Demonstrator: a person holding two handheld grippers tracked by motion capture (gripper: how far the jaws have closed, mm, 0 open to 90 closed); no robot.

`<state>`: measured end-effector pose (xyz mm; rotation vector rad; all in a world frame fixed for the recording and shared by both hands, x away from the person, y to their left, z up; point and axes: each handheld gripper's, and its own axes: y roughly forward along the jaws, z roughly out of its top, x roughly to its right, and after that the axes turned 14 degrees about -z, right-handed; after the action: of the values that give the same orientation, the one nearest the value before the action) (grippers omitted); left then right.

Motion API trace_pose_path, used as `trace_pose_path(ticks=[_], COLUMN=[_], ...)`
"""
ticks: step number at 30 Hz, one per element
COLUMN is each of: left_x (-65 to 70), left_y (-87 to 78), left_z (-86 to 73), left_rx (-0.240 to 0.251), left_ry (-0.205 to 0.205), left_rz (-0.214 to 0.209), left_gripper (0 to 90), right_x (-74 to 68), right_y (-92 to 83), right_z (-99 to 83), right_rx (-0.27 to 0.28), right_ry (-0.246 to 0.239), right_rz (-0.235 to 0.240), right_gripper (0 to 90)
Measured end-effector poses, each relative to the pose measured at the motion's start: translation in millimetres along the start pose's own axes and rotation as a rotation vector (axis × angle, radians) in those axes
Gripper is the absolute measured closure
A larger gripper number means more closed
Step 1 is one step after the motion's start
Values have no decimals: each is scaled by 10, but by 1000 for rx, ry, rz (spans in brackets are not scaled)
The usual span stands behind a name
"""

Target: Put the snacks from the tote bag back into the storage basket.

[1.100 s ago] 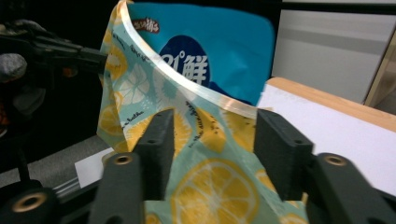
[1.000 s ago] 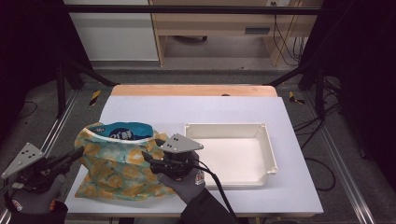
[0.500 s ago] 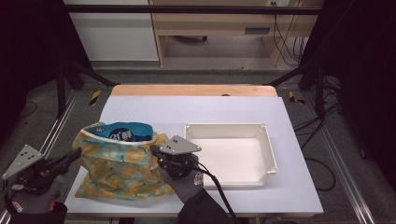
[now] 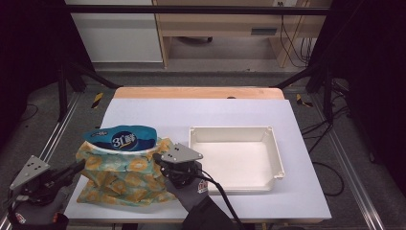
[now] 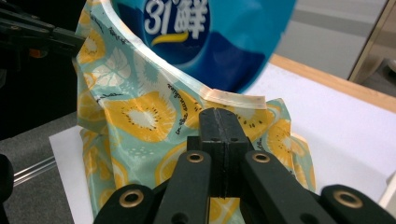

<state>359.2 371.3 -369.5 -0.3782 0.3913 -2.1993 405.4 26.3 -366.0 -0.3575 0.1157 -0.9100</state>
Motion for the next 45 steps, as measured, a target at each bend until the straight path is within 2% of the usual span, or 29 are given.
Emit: trace_pose_path(ticks=[3,9,12,19,23,31,36,45], left_x=[9,15,4,16,-2,-40,-56,-60], left_y=[39,102,136,211,240,285,334,400], left_z=[-53,-191,-247,-336,-392,-465,-508,-551], left_rx=[-15,-33,-39,-67,-83,-110,-140,-185], left_ry=[4,10,5,21,13,4,8,9], left_rz=[-4,-19,-24,-29,-32,-42,-46,-45], left_gripper=[900,900,900,900,900,897,893,890], right_x=[14,-26,-40,-48,-54,-96,-105,-148], right_y=[2,38,59,102,119,164,187,246], right_z=[-64,-169,-225,-370,-452,-557,-630,-741], right_rx=[-9,-29,-43,-76,-90,-105,-114,-142], right_ry=[10,2,10,34,45,53,73,79], right_rz=[2,-3,0,5,6,9,13,16], right_gripper=[900,900,900,900,900,900,900,900])
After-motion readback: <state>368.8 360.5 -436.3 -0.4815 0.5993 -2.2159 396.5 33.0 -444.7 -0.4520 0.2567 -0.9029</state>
